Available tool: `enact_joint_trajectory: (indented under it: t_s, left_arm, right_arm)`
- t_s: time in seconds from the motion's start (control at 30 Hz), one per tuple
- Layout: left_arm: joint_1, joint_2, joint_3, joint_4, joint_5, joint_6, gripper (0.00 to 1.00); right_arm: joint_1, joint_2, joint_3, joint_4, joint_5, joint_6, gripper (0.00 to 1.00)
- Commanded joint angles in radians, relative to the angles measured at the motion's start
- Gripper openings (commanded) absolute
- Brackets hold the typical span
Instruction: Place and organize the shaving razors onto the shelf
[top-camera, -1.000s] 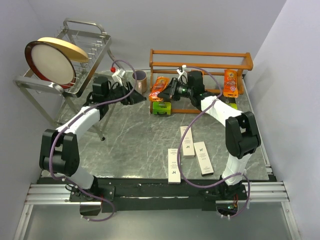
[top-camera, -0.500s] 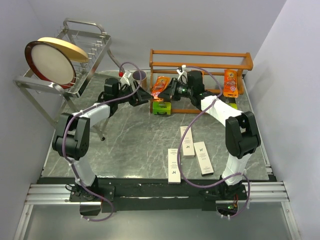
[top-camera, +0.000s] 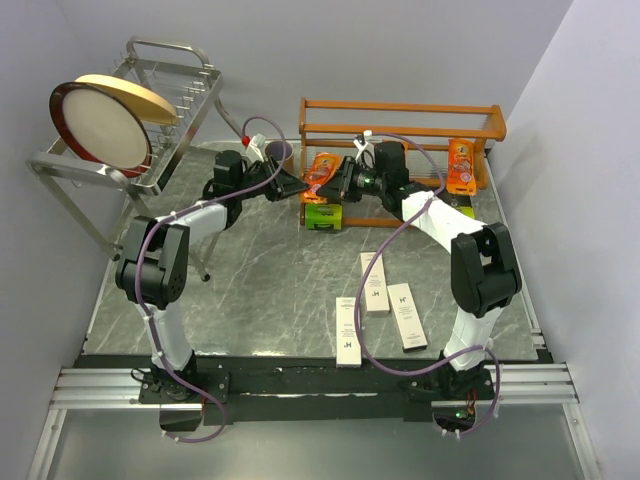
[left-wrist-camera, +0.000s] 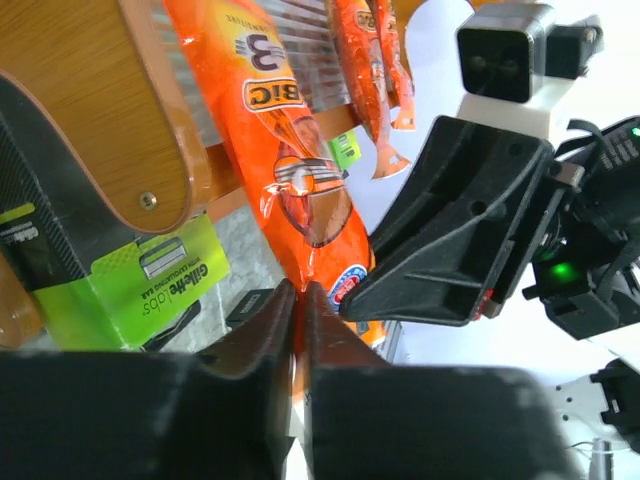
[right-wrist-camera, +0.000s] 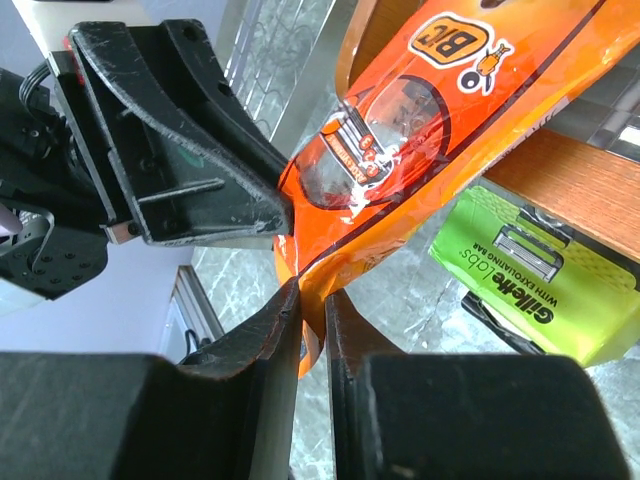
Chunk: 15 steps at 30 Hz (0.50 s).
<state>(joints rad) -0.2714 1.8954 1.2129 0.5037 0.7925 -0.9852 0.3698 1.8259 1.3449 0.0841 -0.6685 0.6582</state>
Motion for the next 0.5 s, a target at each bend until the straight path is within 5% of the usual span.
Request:
enact_joint_trajectory:
  t_s: [0.0, 0.13, 0.47]
  left_arm:
    - [-0.008, -0.022, 0.019, 0.07, 0.013, -0.03, 0.01]
    - [-0.008, -0.038, 0.023, 0.058, -0.033, -0.036, 0.01]
    - [-0.04, -0.025, 0.134, -0.082, -0.194, -0.01, 0.01]
  right_arm:
    - [0.001, -0.002, 0.056, 0.0, 0.023, -0.022, 0.24]
    - [-0.003, -0.039, 0.074, -0.047, 0.052, -0.057, 0.47]
    - [-0.005, -0.186, 0.099, -0.175, 0.112, -0.177, 0.6]
